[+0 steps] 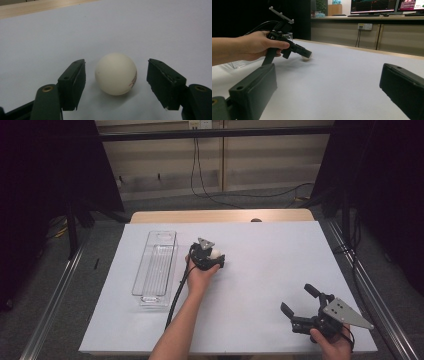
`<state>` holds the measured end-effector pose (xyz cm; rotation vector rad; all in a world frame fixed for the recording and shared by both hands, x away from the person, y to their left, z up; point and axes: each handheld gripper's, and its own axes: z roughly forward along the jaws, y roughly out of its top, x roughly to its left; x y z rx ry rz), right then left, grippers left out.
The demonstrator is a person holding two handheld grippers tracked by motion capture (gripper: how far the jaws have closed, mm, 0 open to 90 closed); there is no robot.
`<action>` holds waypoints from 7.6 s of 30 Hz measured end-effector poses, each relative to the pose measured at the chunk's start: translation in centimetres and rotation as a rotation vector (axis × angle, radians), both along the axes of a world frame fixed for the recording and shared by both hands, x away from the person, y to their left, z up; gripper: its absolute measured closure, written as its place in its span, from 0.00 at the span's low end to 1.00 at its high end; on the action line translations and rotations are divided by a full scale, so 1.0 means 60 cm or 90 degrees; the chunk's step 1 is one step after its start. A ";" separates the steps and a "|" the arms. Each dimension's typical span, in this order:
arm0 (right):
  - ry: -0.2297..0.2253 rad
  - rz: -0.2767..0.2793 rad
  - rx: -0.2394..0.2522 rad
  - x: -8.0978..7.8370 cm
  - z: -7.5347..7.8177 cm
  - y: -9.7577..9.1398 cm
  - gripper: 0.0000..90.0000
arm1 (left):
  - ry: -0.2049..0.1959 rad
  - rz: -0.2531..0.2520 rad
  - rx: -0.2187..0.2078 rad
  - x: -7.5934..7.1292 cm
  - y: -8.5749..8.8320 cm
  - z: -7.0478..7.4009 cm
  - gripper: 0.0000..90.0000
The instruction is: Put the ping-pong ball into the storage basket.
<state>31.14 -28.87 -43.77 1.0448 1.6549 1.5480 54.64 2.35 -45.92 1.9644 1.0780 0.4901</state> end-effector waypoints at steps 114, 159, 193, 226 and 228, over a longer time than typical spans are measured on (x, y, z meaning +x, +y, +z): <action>-0.002 0.002 -0.005 0.000 0.000 0.001 0.01 | 0.044 -0.028 -0.043 -0.057 0.051 0.089 0.57; 0.000 0.004 -0.007 0.000 0.000 0.002 0.01 | 0.057 -0.038 -0.066 -0.075 0.092 0.106 0.57; 0.000 0.007 -0.010 0.000 -0.001 0.002 0.01 | 0.059 -0.045 -0.066 -0.087 0.127 0.116 0.57; 0.002 0.009 -0.009 0.001 -0.001 0.004 0.01 | 0.066 -0.034 -0.070 -0.090 0.158 0.132 0.57; 0.002 0.010 -0.009 0.001 -0.001 0.004 0.01 | 0.067 -0.035 -0.060 -0.090 0.159 0.133 0.57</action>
